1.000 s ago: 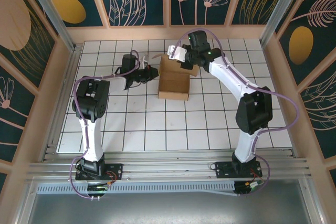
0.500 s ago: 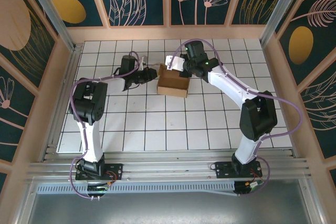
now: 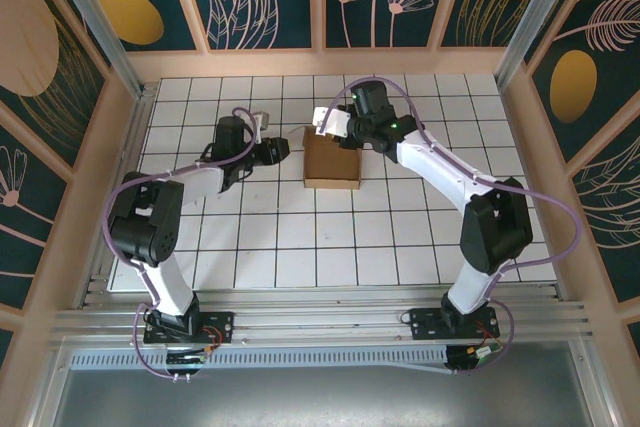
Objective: Fold the paper box
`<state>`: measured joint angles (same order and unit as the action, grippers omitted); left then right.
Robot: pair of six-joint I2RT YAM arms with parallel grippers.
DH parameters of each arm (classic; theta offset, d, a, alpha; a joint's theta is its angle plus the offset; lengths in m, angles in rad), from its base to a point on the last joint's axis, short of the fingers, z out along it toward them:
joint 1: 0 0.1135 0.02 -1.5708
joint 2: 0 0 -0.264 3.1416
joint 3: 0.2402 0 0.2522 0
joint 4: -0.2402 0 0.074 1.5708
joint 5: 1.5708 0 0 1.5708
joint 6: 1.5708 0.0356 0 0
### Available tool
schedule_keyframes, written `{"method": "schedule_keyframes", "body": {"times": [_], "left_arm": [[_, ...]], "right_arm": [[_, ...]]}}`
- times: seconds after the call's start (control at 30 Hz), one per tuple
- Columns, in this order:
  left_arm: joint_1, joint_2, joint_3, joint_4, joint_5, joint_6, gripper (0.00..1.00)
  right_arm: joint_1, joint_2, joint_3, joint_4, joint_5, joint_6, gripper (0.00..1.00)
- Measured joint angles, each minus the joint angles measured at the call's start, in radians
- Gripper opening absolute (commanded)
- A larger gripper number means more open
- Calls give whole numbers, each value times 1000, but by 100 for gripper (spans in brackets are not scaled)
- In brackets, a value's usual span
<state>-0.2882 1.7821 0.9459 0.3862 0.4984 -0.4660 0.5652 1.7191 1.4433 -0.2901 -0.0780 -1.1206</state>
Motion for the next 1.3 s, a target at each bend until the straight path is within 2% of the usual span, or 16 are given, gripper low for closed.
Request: {"method": "schedule_keyframes", "body": {"times": [0.13,0.27,0.33,0.4,0.43,0.53,0.57,0.6,0.67,0.77,0.87,1.07,1.3], "left_arm": [[0,-48,-59,42,2,26,40],[-1,-121,-81,84,2,66,43],[-2,-159,-83,98,0,87,45],[-7,-191,-84,108,-4,109,46],[-8,-200,-84,108,-11,115,46],[-14,-204,-81,97,-53,117,39],[-14,-197,-76,83,-81,106,36],[-14,-188,-67,65,-105,97,34],[-14,-146,-28,24,-163,59,34],[-11,-68,38,-24,-195,7,36],[-11,-3,82,-55,-196,-35,37],[-11,95,140,-105,-180,-86,37],[-11,169,182,-119,-110,-137,37]], "right_arm": [[3,-18,-5,10,-4,30,67],[-13,-131,-81,68,-73,150,72],[-60,-220,-150,129,-143,261,77],[-178,-338,-260,240,-234,452,82],[-246,-380,-310,301,-270,550,81],[-507,-417,-418,453,-370,990,54],[-576,-377,-417,462,-393,1130,44],[-621,-323,-404,462,-417,1236,39],[-669,-166,-346,427,-466,1398,35],[-657,54,-312,381,-540,1542,32],[-608,167,-308,309,-568,1598,32],[-531,200,-240,291,-605,1629,34],[-513,214,-215,328,-620,1656,34]]}}
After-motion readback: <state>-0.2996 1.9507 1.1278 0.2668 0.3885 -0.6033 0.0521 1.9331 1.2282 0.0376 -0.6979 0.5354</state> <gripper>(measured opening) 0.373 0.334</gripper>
